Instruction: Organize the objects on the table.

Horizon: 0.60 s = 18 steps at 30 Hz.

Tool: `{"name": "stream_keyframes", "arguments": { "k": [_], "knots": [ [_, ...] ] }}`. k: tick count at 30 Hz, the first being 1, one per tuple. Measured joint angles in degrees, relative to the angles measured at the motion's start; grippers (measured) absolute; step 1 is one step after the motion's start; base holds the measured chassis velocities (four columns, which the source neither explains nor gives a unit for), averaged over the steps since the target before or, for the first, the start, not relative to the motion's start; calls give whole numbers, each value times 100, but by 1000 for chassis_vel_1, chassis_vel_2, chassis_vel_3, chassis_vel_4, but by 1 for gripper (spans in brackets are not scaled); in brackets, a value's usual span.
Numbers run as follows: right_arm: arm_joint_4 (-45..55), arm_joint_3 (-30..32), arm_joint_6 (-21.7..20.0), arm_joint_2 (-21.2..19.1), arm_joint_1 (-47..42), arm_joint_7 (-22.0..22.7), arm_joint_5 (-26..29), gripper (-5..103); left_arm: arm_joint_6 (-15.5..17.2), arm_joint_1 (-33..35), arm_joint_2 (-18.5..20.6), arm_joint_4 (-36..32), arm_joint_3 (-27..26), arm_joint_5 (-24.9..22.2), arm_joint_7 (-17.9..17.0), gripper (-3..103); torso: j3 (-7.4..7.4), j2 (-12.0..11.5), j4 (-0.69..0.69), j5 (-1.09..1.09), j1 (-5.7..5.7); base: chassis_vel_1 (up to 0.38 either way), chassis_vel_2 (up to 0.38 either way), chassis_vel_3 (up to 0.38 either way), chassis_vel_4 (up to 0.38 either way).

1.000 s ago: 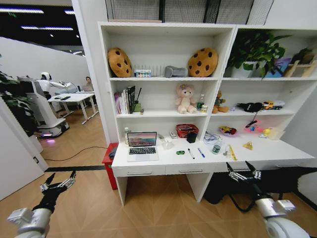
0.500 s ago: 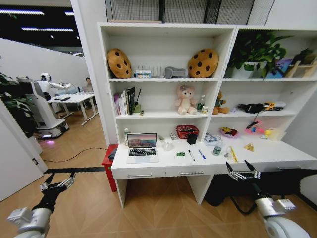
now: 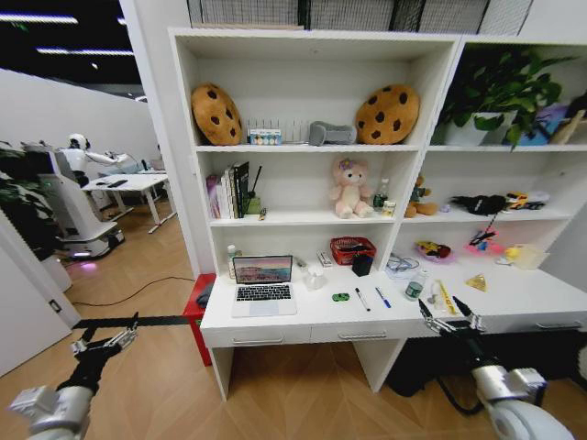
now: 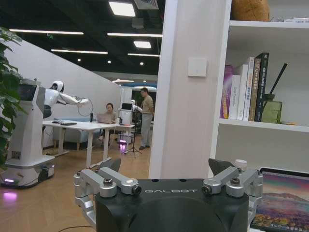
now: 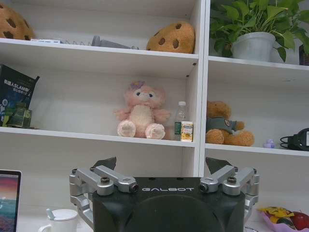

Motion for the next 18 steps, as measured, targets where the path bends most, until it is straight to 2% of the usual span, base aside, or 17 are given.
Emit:
{"name": "stream_keyframes", "arguments": {
  "k": [18],
  "knots": [
    [-6, 12, -2, -10, 23, -3, -27, 100, -5, -23, -8, 20, 29, 1, 4, 99, 0, -1, 1, 1, 2, -107, 113, 108, -103]
  ]
}}
